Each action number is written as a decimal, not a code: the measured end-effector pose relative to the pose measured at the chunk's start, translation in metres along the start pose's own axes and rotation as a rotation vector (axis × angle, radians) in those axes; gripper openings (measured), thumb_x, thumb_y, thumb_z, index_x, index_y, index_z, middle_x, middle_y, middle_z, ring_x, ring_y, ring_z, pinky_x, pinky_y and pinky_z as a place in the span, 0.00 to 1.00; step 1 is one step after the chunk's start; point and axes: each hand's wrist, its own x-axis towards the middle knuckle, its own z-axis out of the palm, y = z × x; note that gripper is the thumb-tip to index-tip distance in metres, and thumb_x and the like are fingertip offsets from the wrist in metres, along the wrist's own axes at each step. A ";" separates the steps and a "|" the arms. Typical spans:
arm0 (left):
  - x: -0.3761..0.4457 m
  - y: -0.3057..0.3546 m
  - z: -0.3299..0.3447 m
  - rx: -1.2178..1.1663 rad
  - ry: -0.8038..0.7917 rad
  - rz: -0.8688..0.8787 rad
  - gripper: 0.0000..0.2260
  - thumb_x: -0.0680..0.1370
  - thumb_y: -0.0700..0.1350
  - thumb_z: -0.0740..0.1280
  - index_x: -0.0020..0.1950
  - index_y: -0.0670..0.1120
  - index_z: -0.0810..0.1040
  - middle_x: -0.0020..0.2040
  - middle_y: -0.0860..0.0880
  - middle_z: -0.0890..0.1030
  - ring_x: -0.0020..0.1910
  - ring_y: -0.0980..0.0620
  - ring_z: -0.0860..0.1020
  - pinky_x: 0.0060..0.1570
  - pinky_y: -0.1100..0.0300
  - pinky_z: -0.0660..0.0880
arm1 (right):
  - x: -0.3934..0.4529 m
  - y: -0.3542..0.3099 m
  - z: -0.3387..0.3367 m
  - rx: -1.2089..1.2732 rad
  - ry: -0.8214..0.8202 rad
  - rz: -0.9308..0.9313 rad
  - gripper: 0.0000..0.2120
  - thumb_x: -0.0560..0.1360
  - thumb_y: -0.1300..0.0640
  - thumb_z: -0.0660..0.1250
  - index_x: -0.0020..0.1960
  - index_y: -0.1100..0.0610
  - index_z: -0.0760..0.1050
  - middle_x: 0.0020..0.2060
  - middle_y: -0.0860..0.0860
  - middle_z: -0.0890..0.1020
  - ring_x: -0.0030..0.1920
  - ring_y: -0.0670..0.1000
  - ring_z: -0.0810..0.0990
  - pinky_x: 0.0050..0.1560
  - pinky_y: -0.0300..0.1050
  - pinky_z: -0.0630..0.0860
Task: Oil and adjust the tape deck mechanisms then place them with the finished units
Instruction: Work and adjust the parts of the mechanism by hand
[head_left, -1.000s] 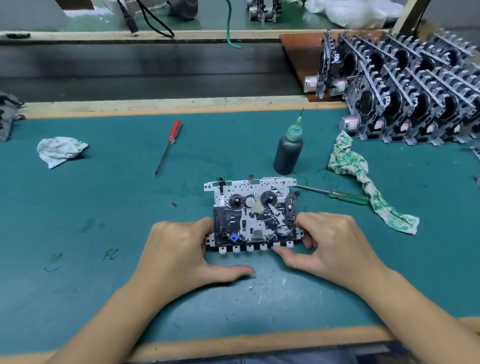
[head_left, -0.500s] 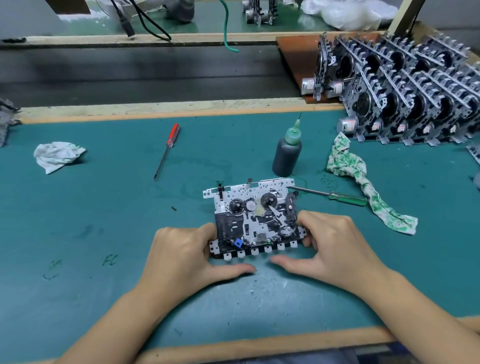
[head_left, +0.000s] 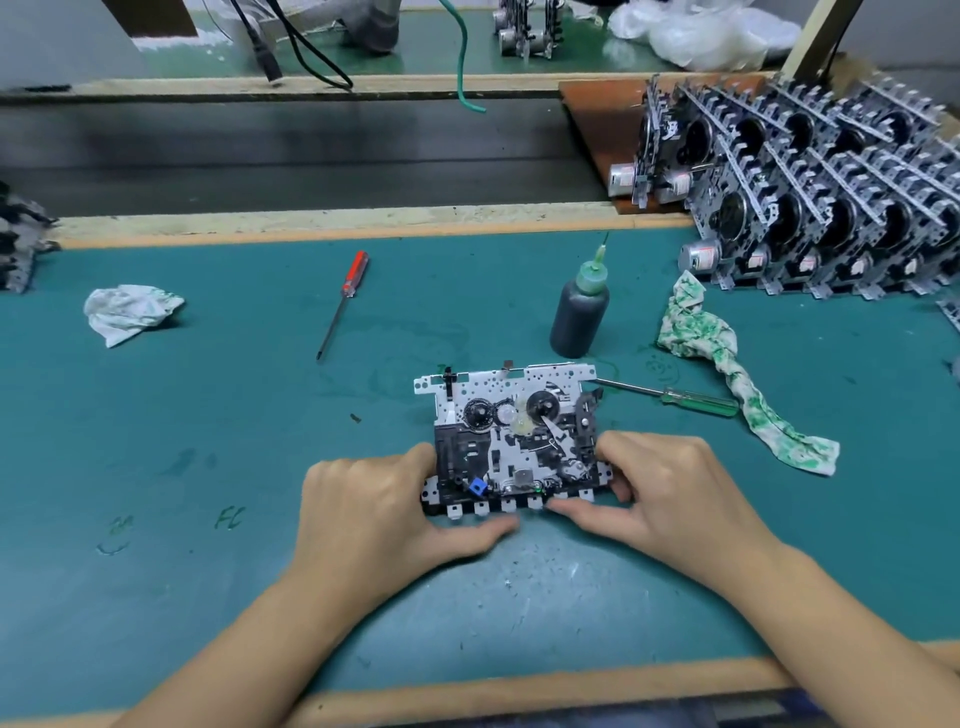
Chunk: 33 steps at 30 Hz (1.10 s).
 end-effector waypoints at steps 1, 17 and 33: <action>0.000 0.002 0.000 0.006 0.017 -0.032 0.29 0.62 0.72 0.62 0.24 0.45 0.67 0.16 0.48 0.66 0.16 0.46 0.68 0.20 0.62 0.62 | 0.000 -0.001 0.000 0.006 -0.002 0.001 0.25 0.70 0.38 0.64 0.30 0.58 0.66 0.22 0.49 0.68 0.23 0.50 0.67 0.23 0.42 0.63; 0.000 -0.008 -0.001 -0.017 0.060 0.190 0.28 0.76 0.65 0.55 0.26 0.45 0.65 0.17 0.50 0.65 0.15 0.49 0.67 0.16 0.63 0.62 | -0.002 0.001 -0.001 0.029 -0.013 0.067 0.23 0.67 0.38 0.64 0.29 0.58 0.67 0.22 0.46 0.69 0.22 0.48 0.67 0.25 0.37 0.61; -0.003 0.002 0.002 0.033 0.105 0.027 0.28 0.63 0.69 0.63 0.23 0.45 0.62 0.15 0.48 0.62 0.14 0.48 0.65 0.18 0.63 0.61 | -0.002 -0.003 -0.002 0.020 -0.040 0.008 0.25 0.66 0.36 0.65 0.29 0.58 0.66 0.22 0.48 0.68 0.22 0.50 0.68 0.24 0.41 0.63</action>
